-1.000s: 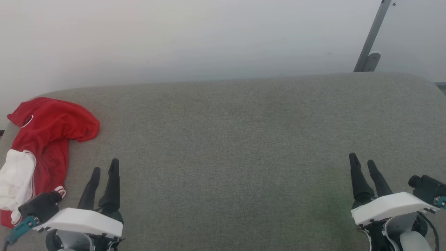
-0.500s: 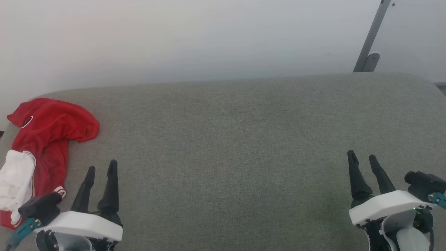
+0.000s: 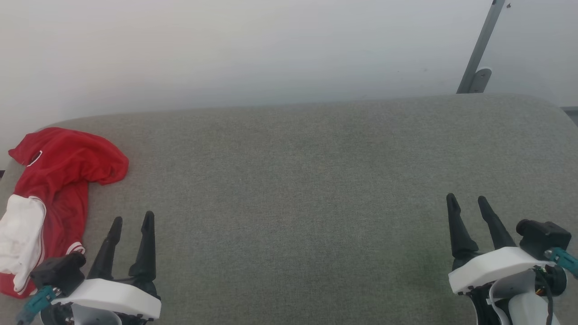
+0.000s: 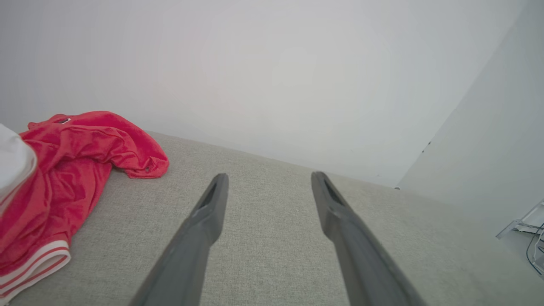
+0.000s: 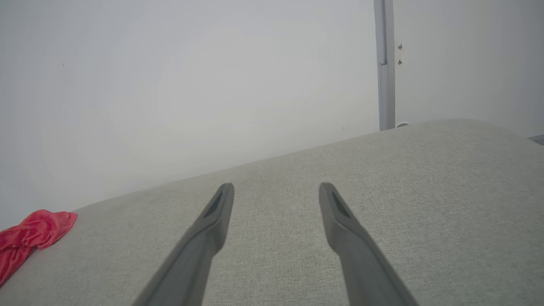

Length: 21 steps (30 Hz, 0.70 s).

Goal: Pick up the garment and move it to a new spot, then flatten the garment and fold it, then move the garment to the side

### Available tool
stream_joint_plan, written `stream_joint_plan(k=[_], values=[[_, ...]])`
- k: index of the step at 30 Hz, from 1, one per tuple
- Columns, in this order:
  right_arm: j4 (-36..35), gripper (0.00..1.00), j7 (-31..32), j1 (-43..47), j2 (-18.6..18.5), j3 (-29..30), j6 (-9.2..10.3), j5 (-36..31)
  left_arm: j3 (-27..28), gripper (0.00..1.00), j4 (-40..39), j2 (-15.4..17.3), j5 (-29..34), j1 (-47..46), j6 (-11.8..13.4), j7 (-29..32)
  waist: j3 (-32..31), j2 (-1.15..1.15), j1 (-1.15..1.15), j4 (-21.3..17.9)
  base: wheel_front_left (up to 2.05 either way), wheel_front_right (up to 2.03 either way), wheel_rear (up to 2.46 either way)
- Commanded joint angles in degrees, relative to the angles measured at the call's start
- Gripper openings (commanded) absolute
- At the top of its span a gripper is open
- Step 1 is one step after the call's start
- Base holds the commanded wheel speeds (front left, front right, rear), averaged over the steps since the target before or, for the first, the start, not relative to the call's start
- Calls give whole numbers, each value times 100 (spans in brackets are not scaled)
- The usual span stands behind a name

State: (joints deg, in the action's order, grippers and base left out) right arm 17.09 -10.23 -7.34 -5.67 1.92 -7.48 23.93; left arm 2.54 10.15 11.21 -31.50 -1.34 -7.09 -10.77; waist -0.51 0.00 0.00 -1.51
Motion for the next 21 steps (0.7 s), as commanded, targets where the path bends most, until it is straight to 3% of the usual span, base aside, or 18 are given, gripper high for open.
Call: stream_joint_plan(k=[1,21], values=[[-42,100,-80,-99,-18,-18,-2,-182,-11,100,-48,58,172,17,-35,-71,-2,0,0,-3,0,0,0],[-31,100,-311,-144,-43,-63,-2,-1058,-112,100,-104,178,852,89,-41,-293,-12,0,0,-23,0,0,0]])
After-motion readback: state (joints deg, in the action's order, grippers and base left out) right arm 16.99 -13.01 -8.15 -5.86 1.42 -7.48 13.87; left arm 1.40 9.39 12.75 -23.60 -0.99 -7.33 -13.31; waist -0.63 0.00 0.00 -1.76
